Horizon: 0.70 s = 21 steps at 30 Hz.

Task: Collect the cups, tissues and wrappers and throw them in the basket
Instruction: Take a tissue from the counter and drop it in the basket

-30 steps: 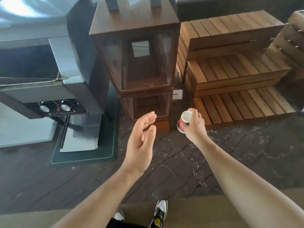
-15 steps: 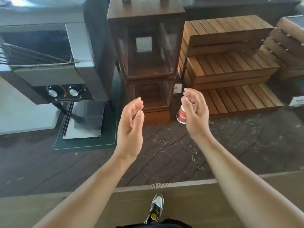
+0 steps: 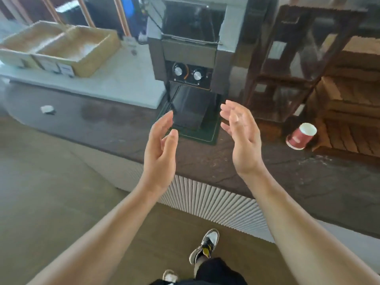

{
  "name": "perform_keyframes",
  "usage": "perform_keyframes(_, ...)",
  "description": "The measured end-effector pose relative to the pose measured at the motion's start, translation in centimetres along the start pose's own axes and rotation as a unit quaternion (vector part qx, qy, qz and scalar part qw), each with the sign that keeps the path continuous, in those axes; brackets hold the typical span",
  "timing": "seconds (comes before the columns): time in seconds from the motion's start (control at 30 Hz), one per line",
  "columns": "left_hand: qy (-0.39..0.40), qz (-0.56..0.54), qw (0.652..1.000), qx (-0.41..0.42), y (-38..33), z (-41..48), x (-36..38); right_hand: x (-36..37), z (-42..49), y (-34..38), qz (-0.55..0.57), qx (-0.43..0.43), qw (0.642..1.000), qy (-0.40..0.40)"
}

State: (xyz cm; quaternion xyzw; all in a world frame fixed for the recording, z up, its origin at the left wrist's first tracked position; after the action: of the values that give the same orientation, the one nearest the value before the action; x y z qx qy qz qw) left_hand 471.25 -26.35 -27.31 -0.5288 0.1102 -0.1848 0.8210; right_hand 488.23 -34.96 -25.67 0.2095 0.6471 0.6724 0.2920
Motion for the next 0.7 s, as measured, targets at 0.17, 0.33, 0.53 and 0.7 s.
perform_keyframes(0.17, -0.097, 0.036, 0.994, 0.023, -1.5, -1.6, -10.1, 9.8, -1.4, 2.3, 0.038, -0.012, 0.995, 0.093)
perform_keyframes(0.33, -0.185, 0.074, 0.979, 0.043, -1.8, -2.0, -18.9, 19.0, -1.5, 3.6, 0.064, -0.022, 0.981, 0.179)
perform_keyframes(0.53, -0.263, 0.100, 0.959, 0.042, -0.4, 0.3, -26.5, 29.4, 1.6, 3.9, 0.064, -0.025, 0.967, 0.246)
perform_keyframes(0.7, -0.326, 0.124, 0.936, 0.051, 2.1, 5.1, -31.4, 37.9, 6.3, 3.6, 0.069, -0.014, 0.949, 0.307)
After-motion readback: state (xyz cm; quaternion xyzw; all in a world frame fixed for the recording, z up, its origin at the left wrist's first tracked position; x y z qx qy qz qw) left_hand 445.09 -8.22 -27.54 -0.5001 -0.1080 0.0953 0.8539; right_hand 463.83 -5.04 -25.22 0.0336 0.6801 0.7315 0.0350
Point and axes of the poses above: each hand's wrist, its own z-axis towards the middle knuckle, its own x-axis out of the palm, y = z × x, the point moved 3 cm from there along z, towards the middle knuckle, and after that the axes turned 11 degrees about x, right-handed, at the moved point
